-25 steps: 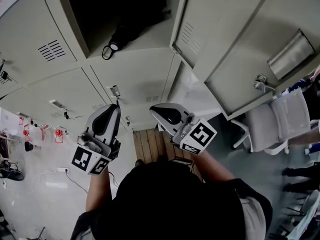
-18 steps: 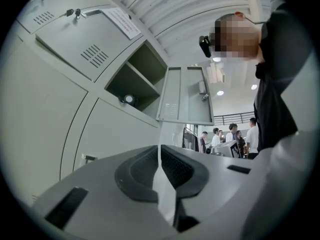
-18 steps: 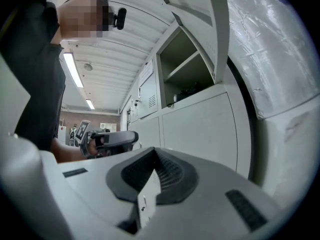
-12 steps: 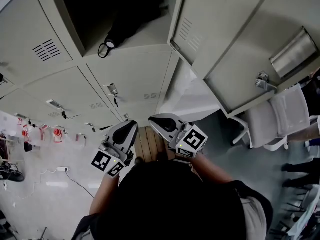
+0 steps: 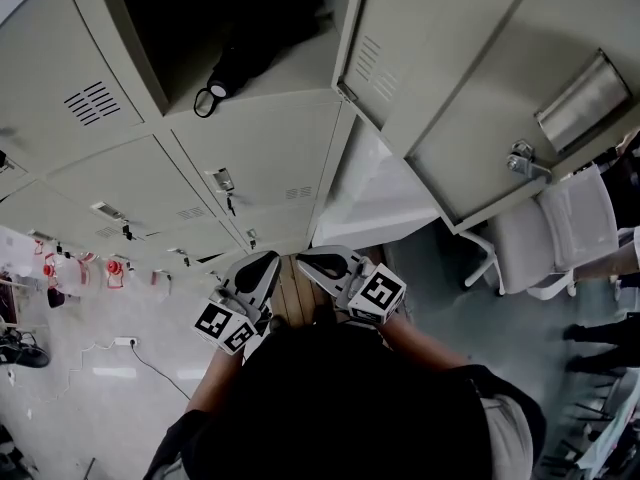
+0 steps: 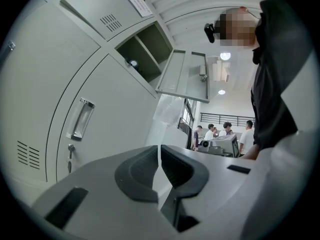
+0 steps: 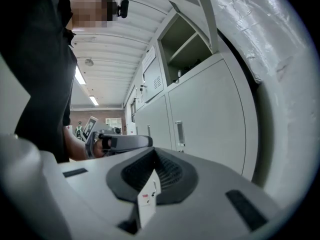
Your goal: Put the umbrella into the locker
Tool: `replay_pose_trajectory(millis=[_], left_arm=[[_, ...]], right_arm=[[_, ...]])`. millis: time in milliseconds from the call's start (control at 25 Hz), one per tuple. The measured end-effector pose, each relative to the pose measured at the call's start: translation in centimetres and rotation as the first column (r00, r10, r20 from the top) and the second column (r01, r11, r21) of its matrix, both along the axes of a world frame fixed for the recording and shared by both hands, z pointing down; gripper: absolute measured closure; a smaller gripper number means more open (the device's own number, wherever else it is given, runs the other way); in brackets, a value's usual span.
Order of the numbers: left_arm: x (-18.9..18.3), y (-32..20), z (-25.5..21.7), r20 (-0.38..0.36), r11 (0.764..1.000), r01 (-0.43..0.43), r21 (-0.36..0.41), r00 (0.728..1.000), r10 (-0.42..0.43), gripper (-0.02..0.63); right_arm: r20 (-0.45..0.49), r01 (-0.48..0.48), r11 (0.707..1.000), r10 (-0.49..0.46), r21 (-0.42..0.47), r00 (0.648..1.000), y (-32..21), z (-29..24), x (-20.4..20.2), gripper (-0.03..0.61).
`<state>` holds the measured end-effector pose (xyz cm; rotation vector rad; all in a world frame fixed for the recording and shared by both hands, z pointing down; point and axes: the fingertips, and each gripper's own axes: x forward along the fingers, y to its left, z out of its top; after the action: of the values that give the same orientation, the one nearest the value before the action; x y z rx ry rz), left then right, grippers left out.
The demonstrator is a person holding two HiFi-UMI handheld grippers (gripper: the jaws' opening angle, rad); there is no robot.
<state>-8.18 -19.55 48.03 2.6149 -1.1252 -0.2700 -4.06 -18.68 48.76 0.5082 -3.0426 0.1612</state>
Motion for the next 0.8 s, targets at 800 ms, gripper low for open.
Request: replay_pose_trajectory(millis=[800], left_arm=[[-0.5,0.5,1.5,0.002,1.0,-0.021,0.005,1.0,0.021,0.583]], right_arm=[[-0.023,-0.026,1.0,0.026,-0.003,0.999,0.1,1.1,0.0,0.568]])
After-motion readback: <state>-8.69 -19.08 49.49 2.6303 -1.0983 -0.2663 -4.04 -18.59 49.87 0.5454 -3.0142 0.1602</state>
